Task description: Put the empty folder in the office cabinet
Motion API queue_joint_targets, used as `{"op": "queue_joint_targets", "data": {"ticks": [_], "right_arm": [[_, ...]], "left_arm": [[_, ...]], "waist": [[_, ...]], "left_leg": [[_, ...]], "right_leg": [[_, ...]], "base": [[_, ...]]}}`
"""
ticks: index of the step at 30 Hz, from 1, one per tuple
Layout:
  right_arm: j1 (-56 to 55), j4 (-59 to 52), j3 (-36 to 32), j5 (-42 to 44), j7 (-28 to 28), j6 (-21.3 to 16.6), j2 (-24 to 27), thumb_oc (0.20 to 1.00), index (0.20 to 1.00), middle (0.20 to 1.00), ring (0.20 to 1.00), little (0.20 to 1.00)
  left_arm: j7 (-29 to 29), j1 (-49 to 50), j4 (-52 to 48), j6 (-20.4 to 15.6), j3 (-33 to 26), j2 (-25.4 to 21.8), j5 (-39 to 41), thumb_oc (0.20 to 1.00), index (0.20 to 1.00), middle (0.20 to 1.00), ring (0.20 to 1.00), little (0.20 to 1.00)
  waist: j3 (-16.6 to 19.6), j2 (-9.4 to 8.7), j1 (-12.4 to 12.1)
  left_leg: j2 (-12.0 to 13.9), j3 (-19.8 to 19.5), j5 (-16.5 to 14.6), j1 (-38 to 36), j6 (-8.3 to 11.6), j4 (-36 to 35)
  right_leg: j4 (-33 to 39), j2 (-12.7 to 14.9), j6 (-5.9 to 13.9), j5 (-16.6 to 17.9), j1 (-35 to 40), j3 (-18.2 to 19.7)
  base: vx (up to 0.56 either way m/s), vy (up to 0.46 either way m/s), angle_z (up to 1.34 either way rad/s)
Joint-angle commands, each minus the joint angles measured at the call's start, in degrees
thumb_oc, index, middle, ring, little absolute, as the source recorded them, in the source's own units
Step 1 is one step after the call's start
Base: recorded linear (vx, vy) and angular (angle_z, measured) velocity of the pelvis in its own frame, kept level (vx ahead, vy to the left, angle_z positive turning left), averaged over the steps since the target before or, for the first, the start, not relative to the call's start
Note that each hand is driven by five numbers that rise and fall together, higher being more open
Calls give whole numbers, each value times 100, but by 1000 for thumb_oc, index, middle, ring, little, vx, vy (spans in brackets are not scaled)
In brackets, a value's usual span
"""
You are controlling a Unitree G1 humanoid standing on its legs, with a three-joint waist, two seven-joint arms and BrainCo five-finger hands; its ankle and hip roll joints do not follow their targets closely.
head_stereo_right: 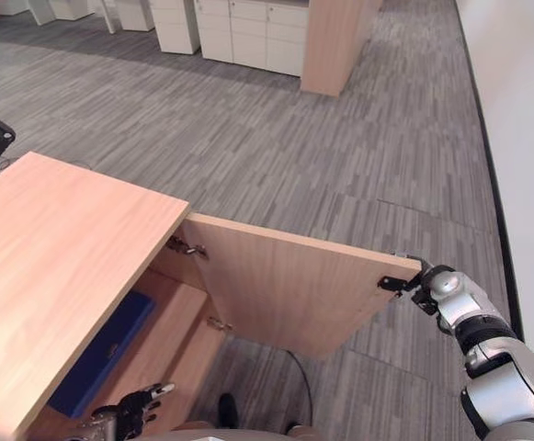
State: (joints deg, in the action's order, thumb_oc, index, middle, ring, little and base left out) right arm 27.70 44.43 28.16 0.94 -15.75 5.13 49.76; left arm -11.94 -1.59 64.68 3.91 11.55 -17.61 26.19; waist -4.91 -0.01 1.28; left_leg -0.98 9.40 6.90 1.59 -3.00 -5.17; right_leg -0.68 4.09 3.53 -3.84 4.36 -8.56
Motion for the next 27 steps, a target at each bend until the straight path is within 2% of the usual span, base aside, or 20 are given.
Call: {"op": "queue_joint_targets", "data": {"ticks": [1,2,4,10,15,16,17,21,25,26,27], "right_arm": [[438,-726,110,704,-374,-738,-470,1000,1000,1000,1000,1000],[231,-1536,205,930,-615,-786,-590,1000,1000,1000,1000,1000],[148,-1786,256,1013,-680,-783,-625,1000,1000,1000,1000,1000],[-196,-3847,786,1867,-1482,-764,-876,1000,1000,1000,1000,1000],[-53,-4262,1213,1992,-1693,-766,-979,1000,1000,1000,1000,1000],[-41,-4290,1252,2026,-1665,-773,-1019,1000,1000,1000,1000,1000],[16,-4331,1371,2076,-1672,-775,-1071,1000,1000,1000,1000,1000],[162,-4235,1499,1992,-1572,-823,-1121,1000,1000,1000,1000,1000],[258,-4140,1714,1958,-1582,-819,-1262,1000,1000,1000,1000,1000],[261,-4139,1714,1958,-1582,-821,-1263,1000,1000,1000,1000,1000],[235,-4115,1746,1935,-1598,-821,-1290,1000,1000,1000,1000,1000]], "left_arm": [[-53,-242,83,-143,-13,151,-88,1000,1000,1000,1000,1000],[-61,-177,117,-164,-163,159,-148,1000,1000,1000,1000,1000],[-53,-138,131,-175,-205,161,-174,1000,1000,1000,1000,1000],[-103,51,405,-243,-577,203,-522,1000,1000,1000,1000,1000],[-88,141,459,-274,-750,164,-557,1000,1000,1000,1000,1000],[-65,144,451,-264,-755,171,-560,1000,1000,1000,1000,1000],[-48,180,386,-257,-756,186,-513,1000,1000,1000,1000,1000],[-8,218,260,-234,-711,236,-345,1000,1000,1000,1000,1000],[6,433,153,-229,-748,252,-214,1000,1000,1000,1000,1000],[6,431,153,-229,-749,251,-214,1000,1000,1000,1000,1000],[23,476,165,-237,-775,261,-215,1000,1000,1000,1000,1000]], "waist": [[154,63,-297],[173,44,-287],[185,37,-287],[170,-58,-366],[5,-211,-534],[-68,-257,-562],[-269,-346,-695],[-636,-416,-855],[-748,-551,-949],[-737,-557,-936],[-736,-557,-953]], "left_leg": [[-123,-226,-666,-187,109,22],[-87,-228,-659,-213,133,17],[-71,-225,-660,-223,145,17],[47,-310,-533,-141,270,23],[162,-444,-429,101,373,158],[185,-488,-440,227,395,307],[263,-584,-430,566,465,688],[319,-851,-349,1191,644,1334],[361,-840,-957,1102,551,1982],[351,-848,-936,1120,547,1971],[427,-781,-1102,994,508,2035]], "right_leg": [[-535,167,259,-171,-423,-186],[-439,134,234,-150,-365,-176],[-395,123,226,-148,-339,-180],[-194,-16,120,-143,-268,-198],[-22,-152,37,-132,-247,-258],[14,-168,18,-120,-248,-294],[92,-207,-36,-111,-245,-444],[218,-253,-127,-63,-268,-724],[244,-104,-124,58,-388,-910],[246,-97,-122,66,-404,-921],[235,-76,-127,51,-404,-977]], "base": [[9,-73,-2],[14,-92,0],[9,-75,-1],[-31,-96,-5],[-72,-113,8],[-215,-251,30],[-203,-224,35],[-200,-149,57],[-107,-57,56],[-23,-23,31],[-19,-11,56]]}}
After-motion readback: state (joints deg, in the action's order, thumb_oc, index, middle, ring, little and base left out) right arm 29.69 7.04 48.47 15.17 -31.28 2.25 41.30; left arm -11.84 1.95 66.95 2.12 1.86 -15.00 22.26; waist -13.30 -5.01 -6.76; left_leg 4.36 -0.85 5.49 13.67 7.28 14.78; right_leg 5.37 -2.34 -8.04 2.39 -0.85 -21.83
